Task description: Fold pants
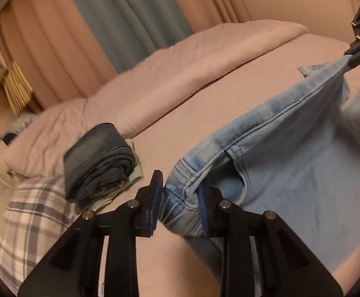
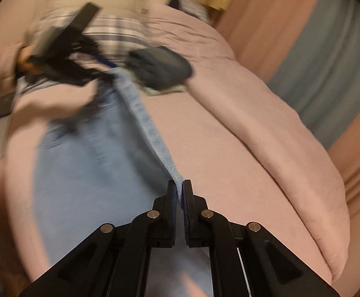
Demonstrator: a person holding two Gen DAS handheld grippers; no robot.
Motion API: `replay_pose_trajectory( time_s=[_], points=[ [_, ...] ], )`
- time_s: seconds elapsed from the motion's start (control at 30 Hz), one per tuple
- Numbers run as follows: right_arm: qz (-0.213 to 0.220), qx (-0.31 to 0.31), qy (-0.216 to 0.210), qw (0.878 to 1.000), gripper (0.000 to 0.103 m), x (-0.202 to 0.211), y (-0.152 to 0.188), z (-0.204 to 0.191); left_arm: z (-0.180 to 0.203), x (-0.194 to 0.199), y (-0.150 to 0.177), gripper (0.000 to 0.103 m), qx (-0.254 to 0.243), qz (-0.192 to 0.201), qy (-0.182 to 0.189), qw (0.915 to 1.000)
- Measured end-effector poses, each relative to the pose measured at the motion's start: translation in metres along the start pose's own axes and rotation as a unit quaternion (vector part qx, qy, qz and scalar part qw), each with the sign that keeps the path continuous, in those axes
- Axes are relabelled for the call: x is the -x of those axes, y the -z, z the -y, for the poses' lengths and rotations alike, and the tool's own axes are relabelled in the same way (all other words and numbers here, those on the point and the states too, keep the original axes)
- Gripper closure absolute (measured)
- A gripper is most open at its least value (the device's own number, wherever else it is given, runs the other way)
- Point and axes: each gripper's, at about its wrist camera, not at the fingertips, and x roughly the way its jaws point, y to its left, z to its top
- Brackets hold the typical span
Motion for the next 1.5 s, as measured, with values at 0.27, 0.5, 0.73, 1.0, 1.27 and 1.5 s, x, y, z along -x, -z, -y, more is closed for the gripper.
replay_pose_trajectory(
  time_s=[0.27,0.5,0.73,1.0,1.27,1.5],
  points=[
    [-0.065,0.038,-0.1,0.992,0.098,0.012,0.079,-0.091,0.071,0.024,0.081,0.071,-0.102,-0.05,-0.025,0.9932],
    [-0.101,0.055,-0.108,0.987,0.098,-0.011,0.104,-0.11,0.085,0.018,0.111,0.071,-0.139,-0.066,-0.056,0.9865],
    [-0.085,0.053,-0.105,0.989,0.098,0.016,0.105,-0.11,0.079,0.038,0.114,0.071,-0.103,-0.05,-0.033,0.9928],
    [-0.118,0.047,-0.116,0.985,0.094,-0.014,0.11,-0.127,0.085,0.033,0.126,0.06,-0.084,-0.076,-0.034,0.993],
    [-0.059,-0.124,-0.164,0.977,0.064,0.031,0.111,-0.059,0.051,0.081,0.105,0.026,0.066,-0.042,0.013,0.9969],
    [-0.085,-0.348,0.005,0.934,0.051,0.022,0.161,0.058,0.109,0.057,0.041,0.025,0.168,0.001,0.166,0.9717]
  ],
)
